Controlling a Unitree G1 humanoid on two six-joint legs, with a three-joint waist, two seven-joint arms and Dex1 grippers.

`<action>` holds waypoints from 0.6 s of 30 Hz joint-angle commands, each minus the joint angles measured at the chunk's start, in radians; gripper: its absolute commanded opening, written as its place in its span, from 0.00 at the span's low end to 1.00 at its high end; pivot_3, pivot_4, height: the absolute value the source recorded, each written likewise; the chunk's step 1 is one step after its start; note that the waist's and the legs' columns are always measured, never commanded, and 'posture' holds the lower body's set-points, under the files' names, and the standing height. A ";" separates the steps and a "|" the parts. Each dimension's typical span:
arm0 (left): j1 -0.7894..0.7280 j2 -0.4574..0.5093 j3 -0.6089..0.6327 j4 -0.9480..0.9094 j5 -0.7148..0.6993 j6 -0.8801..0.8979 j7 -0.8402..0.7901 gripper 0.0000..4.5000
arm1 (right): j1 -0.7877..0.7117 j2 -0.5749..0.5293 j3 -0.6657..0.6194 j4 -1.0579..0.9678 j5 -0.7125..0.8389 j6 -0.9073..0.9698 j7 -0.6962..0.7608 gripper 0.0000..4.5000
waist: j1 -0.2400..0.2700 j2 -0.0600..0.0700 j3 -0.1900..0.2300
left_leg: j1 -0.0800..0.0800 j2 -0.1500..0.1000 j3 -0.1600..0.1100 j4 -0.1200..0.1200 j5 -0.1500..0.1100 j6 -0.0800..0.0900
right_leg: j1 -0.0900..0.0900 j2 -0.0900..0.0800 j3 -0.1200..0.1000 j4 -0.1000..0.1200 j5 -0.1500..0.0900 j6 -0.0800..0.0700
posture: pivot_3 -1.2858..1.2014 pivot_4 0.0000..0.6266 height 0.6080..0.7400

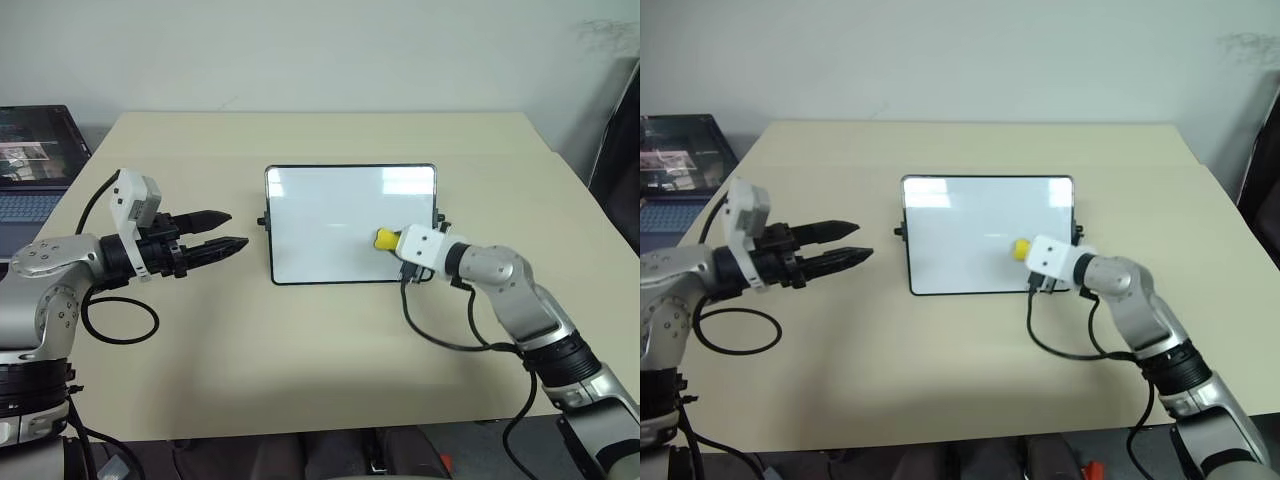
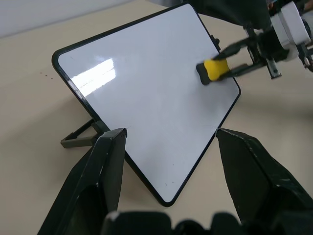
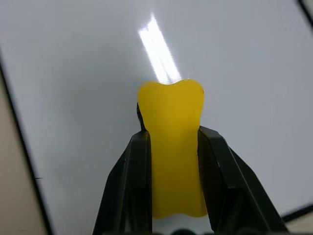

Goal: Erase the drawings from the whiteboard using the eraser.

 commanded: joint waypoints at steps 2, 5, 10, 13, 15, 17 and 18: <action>-0.027 0.008 0.005 -0.036 -0.016 0.004 0.002 0.70 | -0.036 -0.017 -0.064 0.044 -0.008 -0.020 -0.049 0.21 | 0.000 0.000 0.000 | 0.000 0.000 0.000 0.000 0.000 0.000 | 0.000 0.000 0.000 0.000 0.000 0.000 | 0.52 0.24 1.00; -0.033 0.005 0.000 -0.039 -0.016 0.009 0.005 0.70 | -0.039 -0.006 -0.077 0.038 0.010 -0.015 -0.049 0.21 | 0.000 0.000 0.000 | 0.000 0.000 0.000 0.000 0.000 0.000 | 0.000 0.000 0.000 0.000 0.000 0.000 | 0.52 0.24 1.00; -0.038 0.008 -0.013 -0.042 -0.015 0.014 -0.003 0.70 | -0.035 0.076 -0.246 -0.121 0.280 0.108 0.001 0.21 | 0.000 0.000 0.000 | 0.000 0.000 -0.001 -0.001 0.000 0.000 | 0.000 0.000 0.000 0.000 0.000 0.000 | 0.52 0.24 1.00; -0.041 0.015 -0.005 -0.032 -0.016 0.013 -0.002 0.70 | -0.050 0.102 -0.416 -0.215 0.443 0.270 -0.039 0.21 | 0.001 0.001 0.001 | -0.002 0.001 -0.002 -0.001 0.000 0.000 | -0.001 0.000 0.000 0.000 0.001 -0.002 | 0.52 0.24 1.00; -0.041 0.018 0.000 -0.029 -0.018 0.014 -0.002 0.70 | -0.031 0.064 -0.485 -0.213 0.447 0.341 -0.083 0.21 | 0.003 0.001 0.001 | -0.002 0.001 -0.002 -0.001 0.000 0.000 | -0.001 -0.001 -0.001 -0.001 0.001 -0.003 | 0.52 0.24 1.00; -0.039 0.018 0.001 -0.031 -0.019 0.016 -0.001 0.70 | 0.011 0.038 -0.573 -0.198 0.468 0.379 -0.122 0.21 | 0.007 0.000 0.001 | -0.002 0.001 -0.002 -0.002 -0.001 -0.001 | 0.000 -0.004 -0.002 -0.001 0.001 -0.003 | 0.52 0.24 1.00; -0.038 0.017 0.000 -0.033 -0.020 0.016 0.000 0.70 | 0.017 0.052 -0.630 -0.198 0.513 0.412 -0.144 0.21 | 0.009 0.000 0.000 | -0.002 0.000 -0.001 -0.002 -0.001 -0.001 | 0.000 -0.006 -0.003 -0.002 0.000 -0.003 | 0.52 0.24 1.00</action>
